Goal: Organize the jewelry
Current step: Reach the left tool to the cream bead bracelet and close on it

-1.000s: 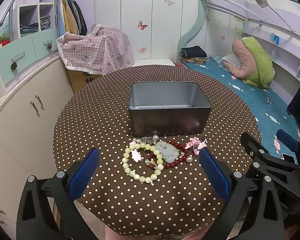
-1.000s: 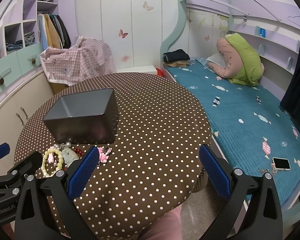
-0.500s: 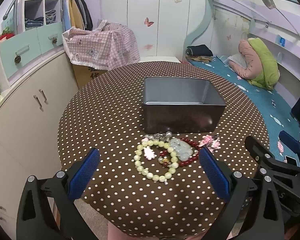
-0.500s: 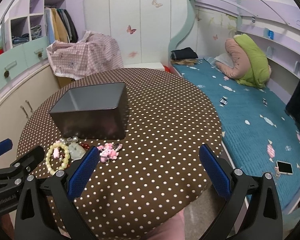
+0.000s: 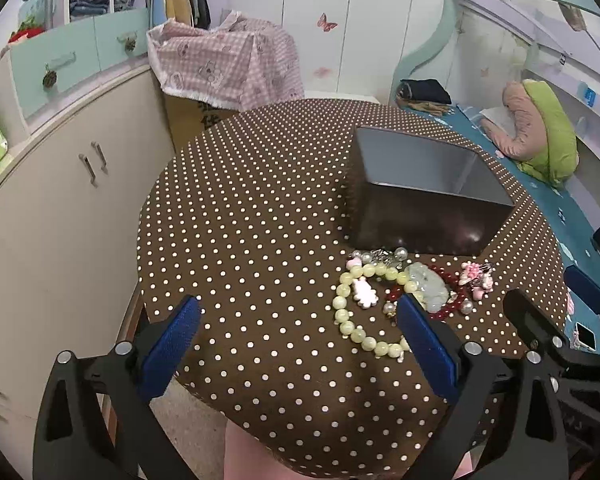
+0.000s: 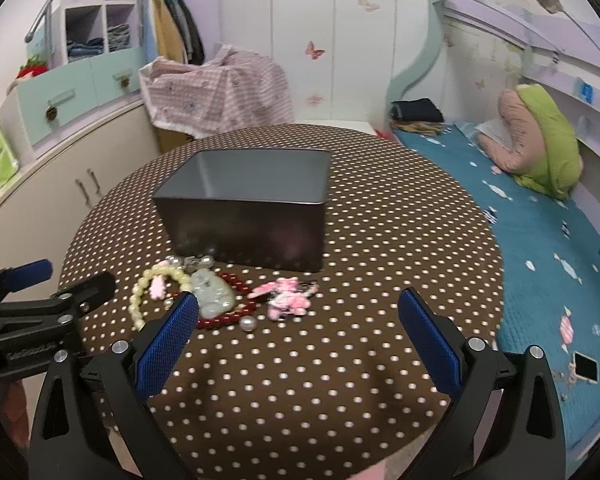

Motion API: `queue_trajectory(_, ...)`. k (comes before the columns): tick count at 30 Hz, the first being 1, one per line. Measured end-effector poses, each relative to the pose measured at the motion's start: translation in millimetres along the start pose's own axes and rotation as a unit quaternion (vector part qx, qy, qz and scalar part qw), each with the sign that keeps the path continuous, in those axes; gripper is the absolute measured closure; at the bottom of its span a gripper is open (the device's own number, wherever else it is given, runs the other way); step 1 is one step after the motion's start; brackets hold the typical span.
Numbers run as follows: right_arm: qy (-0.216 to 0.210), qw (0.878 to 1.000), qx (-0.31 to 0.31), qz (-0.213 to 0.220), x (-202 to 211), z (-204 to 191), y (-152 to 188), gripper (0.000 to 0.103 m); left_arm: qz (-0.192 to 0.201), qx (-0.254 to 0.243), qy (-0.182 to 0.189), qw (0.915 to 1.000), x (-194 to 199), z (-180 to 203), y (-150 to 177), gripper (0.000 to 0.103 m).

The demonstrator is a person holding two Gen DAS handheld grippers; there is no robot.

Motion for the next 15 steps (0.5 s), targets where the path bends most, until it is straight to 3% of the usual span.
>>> queue_trajectory(5,0.001,1.000,0.003,-0.010,-7,-5,-1,0.006,-0.037,-0.009,0.000,0.9993,-20,5,8,0.026)
queue_trajectory(9,0.009,1.000,0.002,-0.019,-13,-2,1,0.006,-0.060,-0.009,-0.011,0.9981,-34,7,14,0.027)
queue_trajectory(13,0.007,1.000,0.002,-0.027,-20,-1,2,0.006,-0.052,-0.021,-0.031,0.9980,-40,11,15,0.032)
queue_trajectory(15,-0.002,1.000,0.002,-0.028,-22,-3,3,0.006,-0.049,-0.028,-0.023,0.9981,-40,15,14,0.039)
Point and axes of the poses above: each gripper's, at about its wrist camera, not at the fingertips, and x roughly against the way its jaws point, z to its right, y to its underside, the point moved 5 cm from there along -x, roughly the way its jaws point, and after that the axes turned 12 degrees about x, right-handed, at the moved point
